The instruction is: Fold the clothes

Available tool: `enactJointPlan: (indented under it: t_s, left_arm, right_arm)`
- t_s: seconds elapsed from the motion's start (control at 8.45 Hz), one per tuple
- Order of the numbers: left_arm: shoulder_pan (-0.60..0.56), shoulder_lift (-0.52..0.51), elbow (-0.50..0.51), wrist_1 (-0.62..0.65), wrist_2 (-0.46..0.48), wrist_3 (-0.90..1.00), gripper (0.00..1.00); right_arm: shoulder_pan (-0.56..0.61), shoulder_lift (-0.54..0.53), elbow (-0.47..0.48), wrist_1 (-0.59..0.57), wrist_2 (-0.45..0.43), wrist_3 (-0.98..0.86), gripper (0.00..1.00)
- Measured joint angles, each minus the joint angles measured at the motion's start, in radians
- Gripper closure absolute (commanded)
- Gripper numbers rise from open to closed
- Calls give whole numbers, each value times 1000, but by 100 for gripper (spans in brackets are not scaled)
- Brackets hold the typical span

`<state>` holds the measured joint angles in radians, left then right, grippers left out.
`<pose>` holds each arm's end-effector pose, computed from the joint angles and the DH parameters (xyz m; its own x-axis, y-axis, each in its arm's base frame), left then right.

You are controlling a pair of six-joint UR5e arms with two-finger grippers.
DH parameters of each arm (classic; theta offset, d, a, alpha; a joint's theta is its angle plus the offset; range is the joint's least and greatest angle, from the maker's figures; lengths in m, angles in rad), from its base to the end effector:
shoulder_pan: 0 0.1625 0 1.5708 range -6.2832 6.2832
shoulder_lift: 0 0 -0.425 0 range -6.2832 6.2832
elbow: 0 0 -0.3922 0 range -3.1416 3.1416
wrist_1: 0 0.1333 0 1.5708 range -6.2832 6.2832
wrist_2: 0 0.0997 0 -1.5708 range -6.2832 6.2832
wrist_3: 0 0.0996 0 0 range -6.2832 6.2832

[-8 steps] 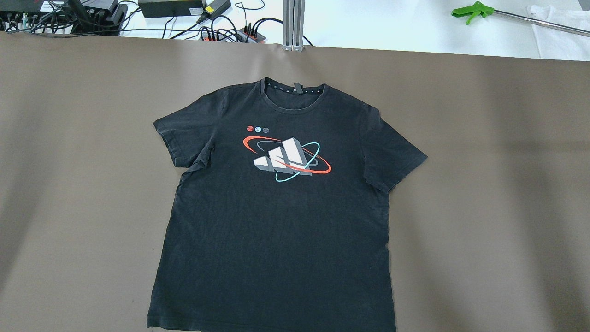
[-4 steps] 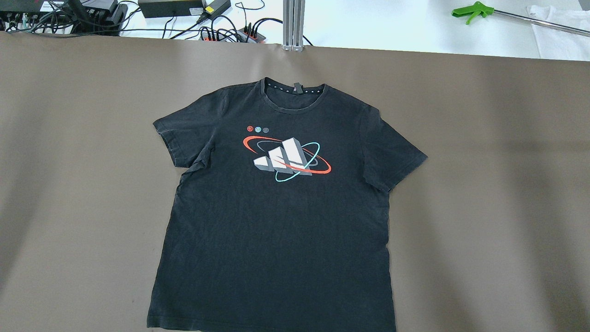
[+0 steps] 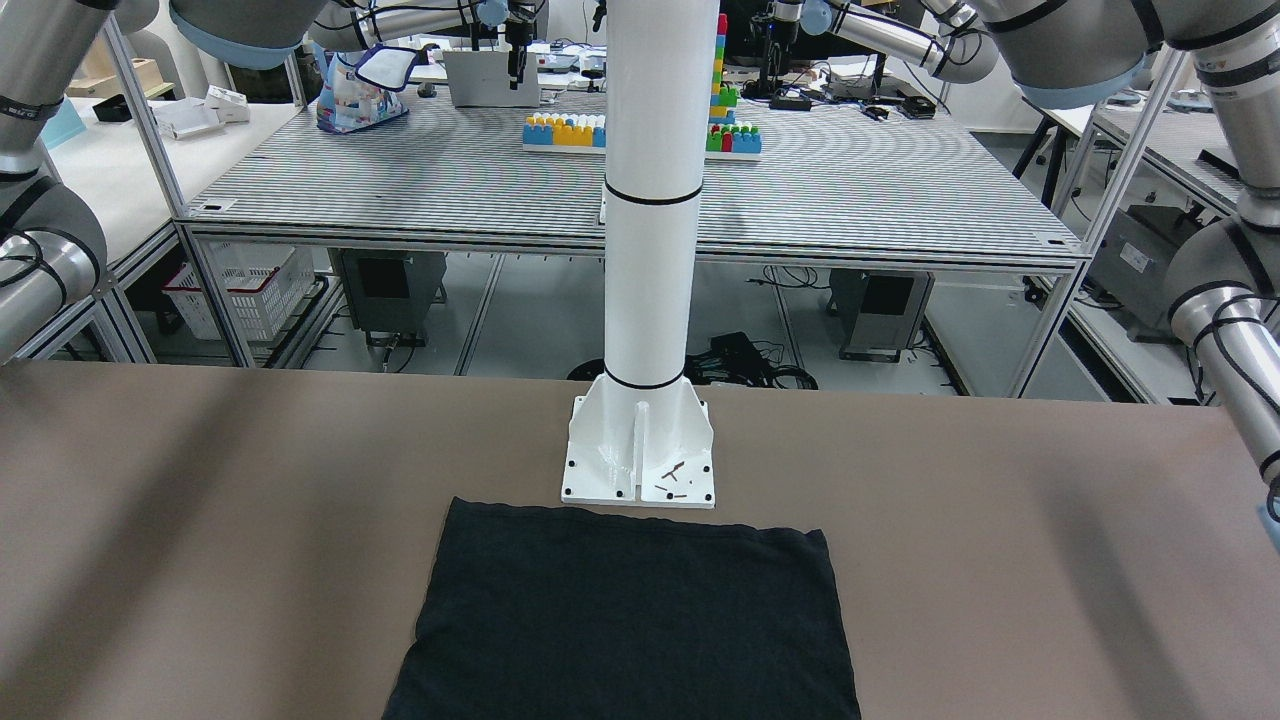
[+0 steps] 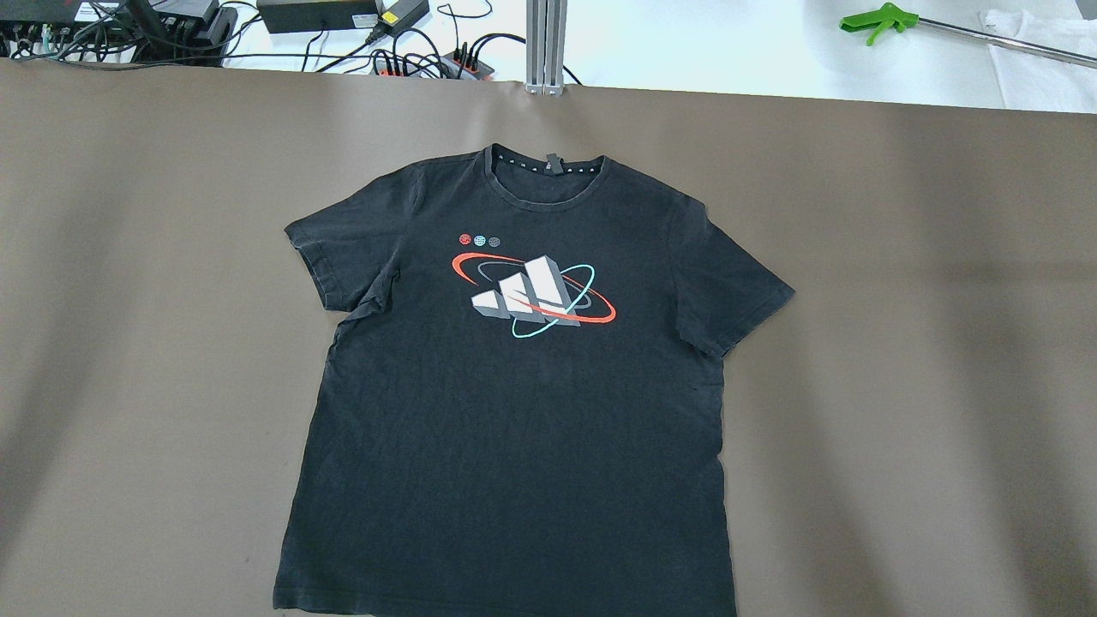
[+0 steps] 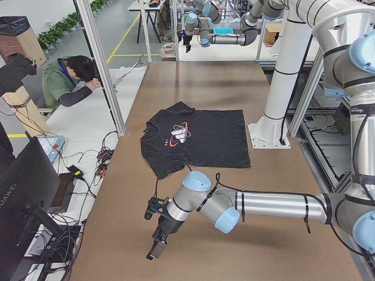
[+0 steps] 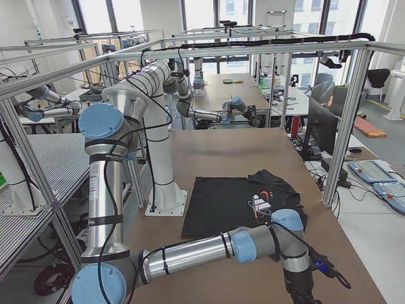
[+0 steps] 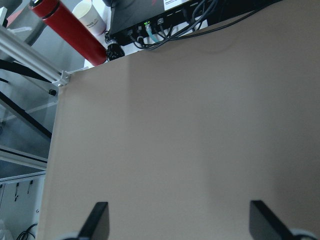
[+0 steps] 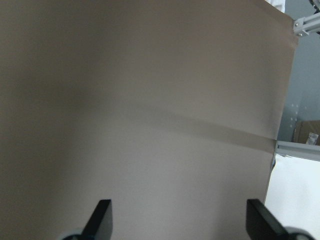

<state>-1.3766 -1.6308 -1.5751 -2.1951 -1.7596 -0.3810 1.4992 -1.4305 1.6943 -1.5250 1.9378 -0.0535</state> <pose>-0.0052 -0.5677 0.5737 0.9287 0.0029 -0.3708 0.2115 0.8173 0.5360 0.0572 -0.5669 0.5392 0.9182 -0.2264 0.3250 0.1174 0.9393 0.3225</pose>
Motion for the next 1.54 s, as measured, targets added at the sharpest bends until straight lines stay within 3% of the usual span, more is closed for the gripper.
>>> enactJointPlan:
  t_s: [0.35,0.71,1.18,1.54]
  left_arm:
    - [120,-118,4,-1,-12,-202,0]
    - [223,-231,22,-6,-92,-361,0]
    - [309,-393,210,-172,-102,-523,0]
    - [335,-484,287,-216,-96,-623,0]
  right_arm:
    - [-85,15,-124,248,41,206,6]
    - [-156,41,-156,357,77,377,6]
    - [-285,74,-162,555,103,663,6]
    - [-369,118,-167,614,99,778,6]
